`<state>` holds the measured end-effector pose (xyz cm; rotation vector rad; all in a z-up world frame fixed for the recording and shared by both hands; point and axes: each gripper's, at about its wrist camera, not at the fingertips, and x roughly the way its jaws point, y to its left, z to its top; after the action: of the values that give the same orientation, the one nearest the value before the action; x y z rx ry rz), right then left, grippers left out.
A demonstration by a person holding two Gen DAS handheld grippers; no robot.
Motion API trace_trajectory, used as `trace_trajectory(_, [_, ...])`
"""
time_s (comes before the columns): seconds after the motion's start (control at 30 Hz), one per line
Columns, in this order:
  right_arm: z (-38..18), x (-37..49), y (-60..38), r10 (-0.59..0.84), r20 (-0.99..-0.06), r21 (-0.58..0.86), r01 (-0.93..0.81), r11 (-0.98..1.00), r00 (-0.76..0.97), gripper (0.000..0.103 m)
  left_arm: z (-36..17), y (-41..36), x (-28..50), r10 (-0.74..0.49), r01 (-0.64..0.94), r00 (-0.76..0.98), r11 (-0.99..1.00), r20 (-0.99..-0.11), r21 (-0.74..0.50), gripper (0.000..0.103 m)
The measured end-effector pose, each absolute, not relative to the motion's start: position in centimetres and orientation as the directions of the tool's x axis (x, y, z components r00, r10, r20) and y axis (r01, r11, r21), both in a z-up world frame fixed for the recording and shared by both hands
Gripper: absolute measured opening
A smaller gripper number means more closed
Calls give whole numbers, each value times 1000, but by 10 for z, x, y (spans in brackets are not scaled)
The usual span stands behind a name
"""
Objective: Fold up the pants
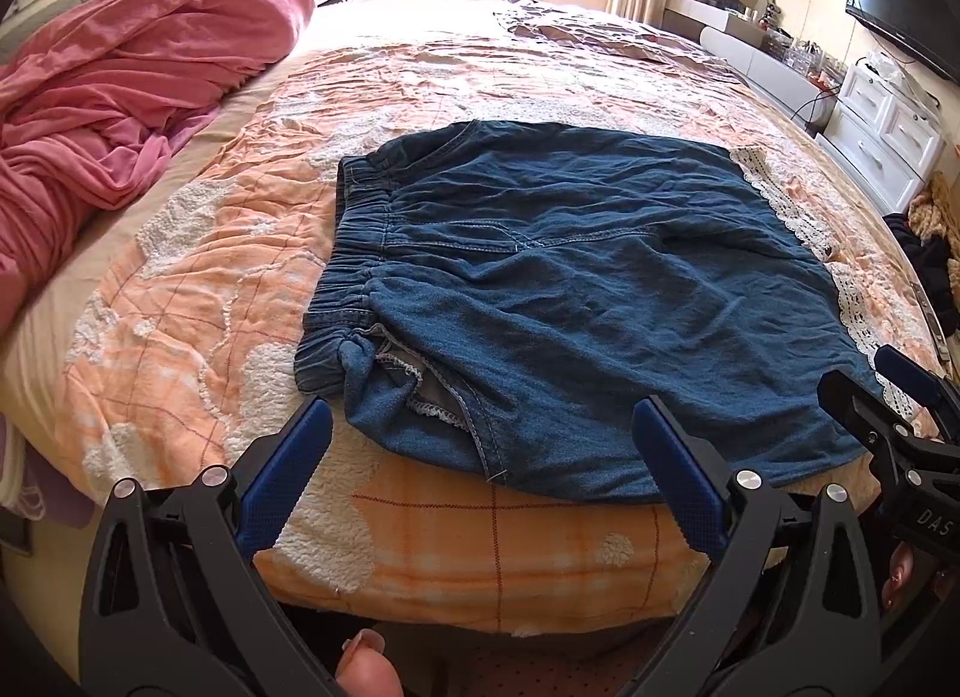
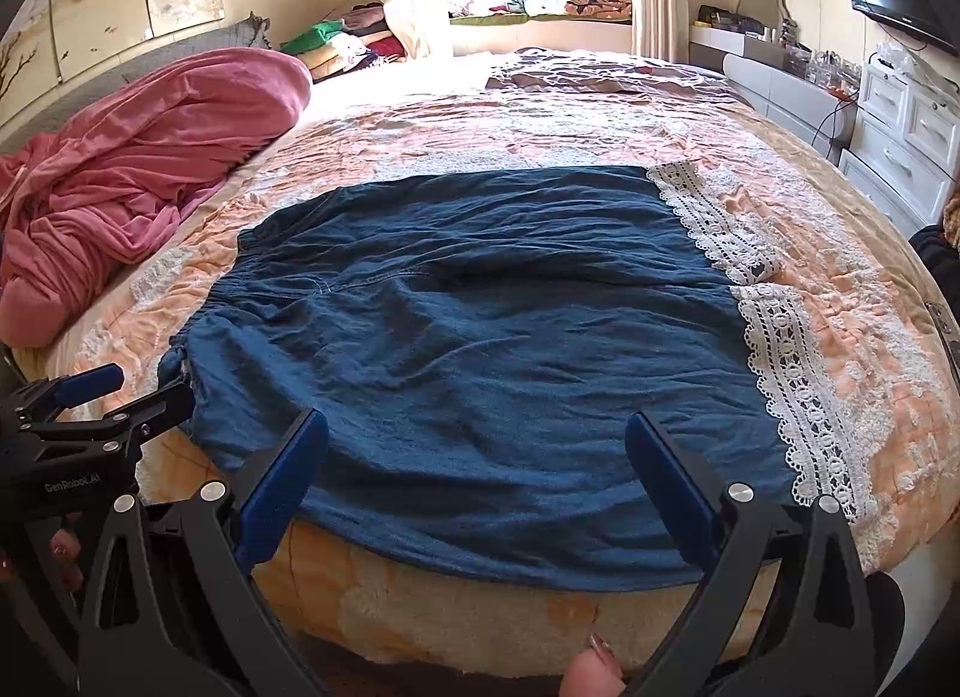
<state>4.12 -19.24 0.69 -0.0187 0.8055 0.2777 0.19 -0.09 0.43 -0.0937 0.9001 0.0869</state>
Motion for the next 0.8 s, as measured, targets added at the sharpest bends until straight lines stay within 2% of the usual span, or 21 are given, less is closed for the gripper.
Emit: trace_trajectory(0.8, [5,41,-191,229,-716,82,-246,966,660,99,6,-2,1,35,-110,630,993,-776,-45,94])
